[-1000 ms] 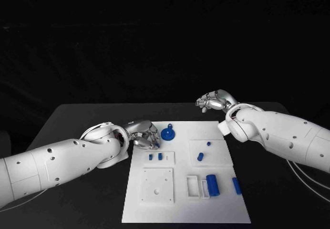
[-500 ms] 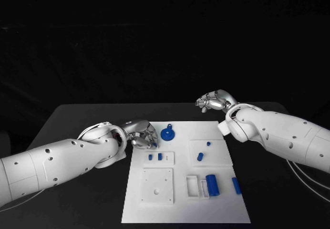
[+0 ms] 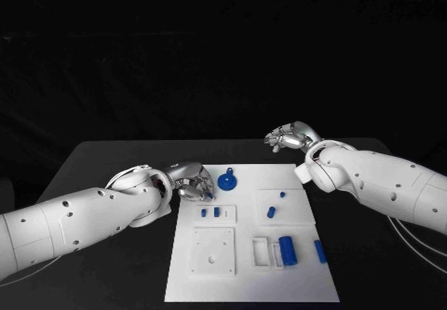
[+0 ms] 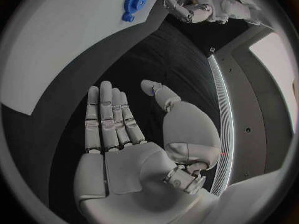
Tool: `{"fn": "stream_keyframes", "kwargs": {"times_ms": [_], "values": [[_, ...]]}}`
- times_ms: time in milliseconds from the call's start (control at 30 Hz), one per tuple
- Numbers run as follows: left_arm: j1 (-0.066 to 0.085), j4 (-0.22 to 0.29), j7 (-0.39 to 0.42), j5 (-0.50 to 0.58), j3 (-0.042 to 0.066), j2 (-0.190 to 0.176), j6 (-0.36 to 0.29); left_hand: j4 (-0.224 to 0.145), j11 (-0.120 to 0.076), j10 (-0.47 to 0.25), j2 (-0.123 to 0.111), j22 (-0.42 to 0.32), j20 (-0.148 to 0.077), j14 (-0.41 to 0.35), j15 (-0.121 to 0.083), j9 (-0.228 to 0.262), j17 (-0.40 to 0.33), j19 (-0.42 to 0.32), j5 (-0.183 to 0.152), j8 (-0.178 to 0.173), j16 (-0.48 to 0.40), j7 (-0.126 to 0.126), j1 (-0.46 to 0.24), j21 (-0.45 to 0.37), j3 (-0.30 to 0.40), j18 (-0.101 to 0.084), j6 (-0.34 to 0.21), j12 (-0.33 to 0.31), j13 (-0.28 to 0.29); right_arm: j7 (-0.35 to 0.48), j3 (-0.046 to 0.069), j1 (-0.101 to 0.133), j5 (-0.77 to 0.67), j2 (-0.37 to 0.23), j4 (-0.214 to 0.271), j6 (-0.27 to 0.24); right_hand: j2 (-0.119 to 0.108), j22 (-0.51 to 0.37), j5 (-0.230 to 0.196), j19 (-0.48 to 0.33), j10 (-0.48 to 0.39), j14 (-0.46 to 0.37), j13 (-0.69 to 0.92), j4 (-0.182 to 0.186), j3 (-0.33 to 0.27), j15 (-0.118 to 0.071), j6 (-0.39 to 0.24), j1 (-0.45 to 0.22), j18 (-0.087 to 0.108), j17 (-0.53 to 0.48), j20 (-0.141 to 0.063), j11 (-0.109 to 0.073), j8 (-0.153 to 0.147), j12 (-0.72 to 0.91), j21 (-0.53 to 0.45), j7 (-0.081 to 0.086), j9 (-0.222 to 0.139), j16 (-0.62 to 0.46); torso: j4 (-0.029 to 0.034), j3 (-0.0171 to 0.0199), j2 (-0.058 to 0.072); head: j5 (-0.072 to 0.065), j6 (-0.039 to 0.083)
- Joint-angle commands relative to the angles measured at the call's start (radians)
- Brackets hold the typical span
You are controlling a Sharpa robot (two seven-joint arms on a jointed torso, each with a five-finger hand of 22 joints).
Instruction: Assemble the parts on the task board
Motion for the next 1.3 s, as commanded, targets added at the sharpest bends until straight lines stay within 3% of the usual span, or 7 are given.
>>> {"fn": "stream_keyframes", "kwargs": {"times_ms": [33,1000,1300], "values": [[0.0,0.002,-0.007,0.006,0.0,0.002,-0.003,0.002,0.011,0.021,0.01,0.016,-0.02,0.003,-0.007,0.001,-0.002,0.0,0.002,0.006,0.004,-0.001,-0.004,0.005,0.005,0.074,0.006,0.006,0.001,0.009,0.001,0.0,0.0,0.0,0.0,0.012,0.009,0.002,0.004,-0.004,-0.009,-0.007,-0.001,-0.002,-0.006,0.001,-0.007,0.001,0.014,-0.001,-0.003,-0.002,0.006,0.006,-0.004,-0.003,-0.001,0.007,-0.0006,0.0001,0.0,-0.001,0.001],[0.0,-0.007,-0.017,-0.006,0.0,0.022,0.024,0.0,0.012,0.021,0.01,0.016,-0.02,0.002,-0.006,0.0,-0.003,0.0,0.002,0.005,0.004,0.0,-0.003,0.005,0.007,0.074,0.005,0.003,0.001,0.009,0.001,0.0,0.0,0.0,0.0,0.011,0.009,0.002,0.004,-0.003,-0.009,-0.007,-0.004,-0.002,-0.006,0.001,-0.007,0.001,0.014,-0.002,-0.003,-0.002,0.007,0.007,-0.004,-0.003,-0.002,0.007,-0.001,0.0005,0.0,0.0,-0.002],[0.0,-0.002,-0.012,-0.059,-0.001,0.025,0.026,-0.001,0.012,0.021,0.009,0.016,-0.019,0.0,-0.006,0.0,-0.003,-0.002,0.001,0.004,0.003,0.0,-0.002,0.006,0.008,0.074,0.004,0.001,0.001,0.009,0.001,0.0,0.0,0.0,0.0,0.012,0.01,0.002,0.004,-0.003,-0.009,-0.007,-0.005,-0.003,-0.006,0.001,-0.007,0.001,0.014,-0.002,-0.003,-0.002,0.007,0.008,-0.004,-0.003,-0.002,0.007,-0.0006,0.0002,0.0,-0.001,-0.003]]}}
